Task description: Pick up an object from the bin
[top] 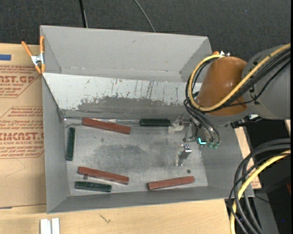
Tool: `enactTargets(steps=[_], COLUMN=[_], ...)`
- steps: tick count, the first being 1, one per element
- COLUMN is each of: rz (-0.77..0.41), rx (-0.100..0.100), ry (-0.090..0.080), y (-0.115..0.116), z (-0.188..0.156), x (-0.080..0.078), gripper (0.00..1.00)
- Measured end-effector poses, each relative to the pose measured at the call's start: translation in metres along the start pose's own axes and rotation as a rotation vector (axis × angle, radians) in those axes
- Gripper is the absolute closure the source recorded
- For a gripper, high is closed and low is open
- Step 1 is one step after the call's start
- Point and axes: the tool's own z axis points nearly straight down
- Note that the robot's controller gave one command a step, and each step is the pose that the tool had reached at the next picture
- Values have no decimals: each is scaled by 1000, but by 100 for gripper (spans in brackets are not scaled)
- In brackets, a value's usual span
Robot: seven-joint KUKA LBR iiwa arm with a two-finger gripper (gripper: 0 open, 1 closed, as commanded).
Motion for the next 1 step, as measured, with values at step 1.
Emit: enactTargets(steps=[1], rz=[0], rx=[1], ry=[-7], y=[0], z=[-4], x=[-2], gripper=[0])
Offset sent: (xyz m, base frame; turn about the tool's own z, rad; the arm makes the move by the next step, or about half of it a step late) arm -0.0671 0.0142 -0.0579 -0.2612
